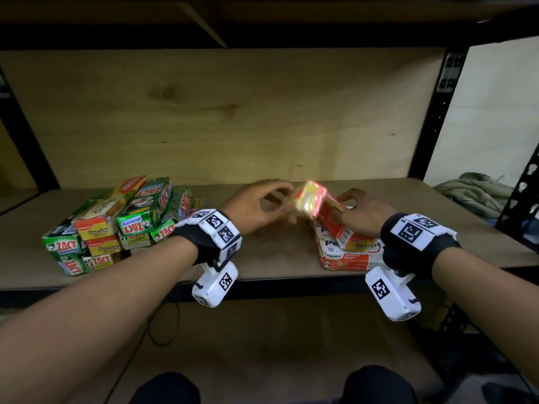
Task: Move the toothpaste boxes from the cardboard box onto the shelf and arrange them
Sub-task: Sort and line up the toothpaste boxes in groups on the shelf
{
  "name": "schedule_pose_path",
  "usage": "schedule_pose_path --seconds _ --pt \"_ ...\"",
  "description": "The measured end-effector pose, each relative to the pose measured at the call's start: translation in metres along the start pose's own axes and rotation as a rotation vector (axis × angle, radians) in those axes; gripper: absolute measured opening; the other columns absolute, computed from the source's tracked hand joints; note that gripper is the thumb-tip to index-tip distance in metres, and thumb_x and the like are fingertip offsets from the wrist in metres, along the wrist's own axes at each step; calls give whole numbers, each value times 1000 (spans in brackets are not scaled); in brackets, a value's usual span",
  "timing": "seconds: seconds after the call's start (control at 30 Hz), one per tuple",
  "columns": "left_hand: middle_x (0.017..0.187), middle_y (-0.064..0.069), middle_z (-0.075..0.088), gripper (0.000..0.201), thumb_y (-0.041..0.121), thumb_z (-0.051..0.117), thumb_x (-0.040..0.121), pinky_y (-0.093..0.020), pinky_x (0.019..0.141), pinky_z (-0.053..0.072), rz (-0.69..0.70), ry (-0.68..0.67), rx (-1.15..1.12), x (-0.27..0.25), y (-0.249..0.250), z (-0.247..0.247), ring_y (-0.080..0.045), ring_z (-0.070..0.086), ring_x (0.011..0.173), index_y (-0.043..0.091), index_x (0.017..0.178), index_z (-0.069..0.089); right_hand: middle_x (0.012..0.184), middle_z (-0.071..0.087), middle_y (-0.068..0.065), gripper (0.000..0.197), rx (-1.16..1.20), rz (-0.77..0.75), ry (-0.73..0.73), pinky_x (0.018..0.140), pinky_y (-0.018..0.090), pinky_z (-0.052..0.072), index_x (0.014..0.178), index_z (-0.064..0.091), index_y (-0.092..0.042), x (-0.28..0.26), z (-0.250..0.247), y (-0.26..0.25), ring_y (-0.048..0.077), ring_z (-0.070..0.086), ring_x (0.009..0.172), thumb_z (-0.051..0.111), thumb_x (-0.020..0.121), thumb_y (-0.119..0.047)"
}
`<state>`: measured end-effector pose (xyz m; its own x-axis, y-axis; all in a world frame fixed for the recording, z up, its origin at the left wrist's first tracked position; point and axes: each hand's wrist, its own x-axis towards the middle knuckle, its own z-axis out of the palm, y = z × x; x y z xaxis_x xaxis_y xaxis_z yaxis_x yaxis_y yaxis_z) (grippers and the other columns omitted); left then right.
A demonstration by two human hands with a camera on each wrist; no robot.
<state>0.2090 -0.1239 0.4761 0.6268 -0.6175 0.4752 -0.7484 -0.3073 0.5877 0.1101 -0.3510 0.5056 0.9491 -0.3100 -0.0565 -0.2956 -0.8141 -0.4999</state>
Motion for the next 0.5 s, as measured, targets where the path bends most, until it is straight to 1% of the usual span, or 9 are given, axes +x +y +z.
schedule_pose_path --seconds 0.03,0.1,0.17,0.23,0.27,0.3,0.33,0.43,0.5 --pt "117 6 68 54 35 83 73 -41 92 55 -101 53 -119 -2 3 -2 -15 65 107 26 123 62 106 67 0 66 -15 1 1 97 47 49 126 48 -36 0 0 -1 22 66 93 61 66 -61" --pt "112 2 69 50 32 83 74 -46 80 60 -213 121 -324 -4 9 -5 -22 68 102 23 119 63 108 65 1 65 -23 1 7 95 45 50 130 49 -35 1 0 -1 23 65 94 63 71 -55" --pt "111 3 70 45 33 81 77 -48 82 59 -243 145 -386 -6 10 -8 -19 69 101 20 117 63 108 65 2 61 -24 3 8 94 44 51 133 48 -33 2 0 -1 24 65 95 64 76 -51" --pt "113 5 70 53 46 82 70 -51 86 57 -288 140 -439 -11 9 -12 -18 68 104 24 115 63 106 65 3 64 -31 11 11 95 45 50 134 46 -31 2 1 -2 24 65 97 64 77 -52" --pt "114 6 70 58 48 82 67 -53 88 56 -313 135 -460 -13 9 -14 -18 68 107 25 115 62 106 65 3 64 -36 16 16 96 46 50 135 45 -30 2 1 -2 25 64 97 64 77 -52" --pt "115 6 69 60 47 82 66 -54 91 54 -327 131 -476 -14 10 -15 -19 67 110 25 117 61 105 64 3 64 -43 22 18 96 45 50 136 45 -28 2 1 -3 25 64 97 64 79 -51" --pt "116 6 69 60 41 83 68 -54 95 52 -329 131 -491 -14 10 -18 -19 66 112 23 120 59 105 63 3 63 -51 25 16 95 44 50 137 46 -26 1 1 -3 25 63 98 64 81 -49" --pt "119 0 69 57 11 81 77 -54 100 49 -326 162 -552 -13 14 -26 -22 65 114 13 126 53 105 59 4 60 -77 17 13 90 38 52 139 47 -23 0 1 -3 25 63 98 62 86 -46" --pt "121 -5 67 57 3 80 77 -54 99 50 -310 202 -596 -11 19 -32 -24 65 113 13 126 53 105 59 4 59 -92 14 14 85 35 53 140 46 -23 0 1 -4 25 62 97 61 87 -46"
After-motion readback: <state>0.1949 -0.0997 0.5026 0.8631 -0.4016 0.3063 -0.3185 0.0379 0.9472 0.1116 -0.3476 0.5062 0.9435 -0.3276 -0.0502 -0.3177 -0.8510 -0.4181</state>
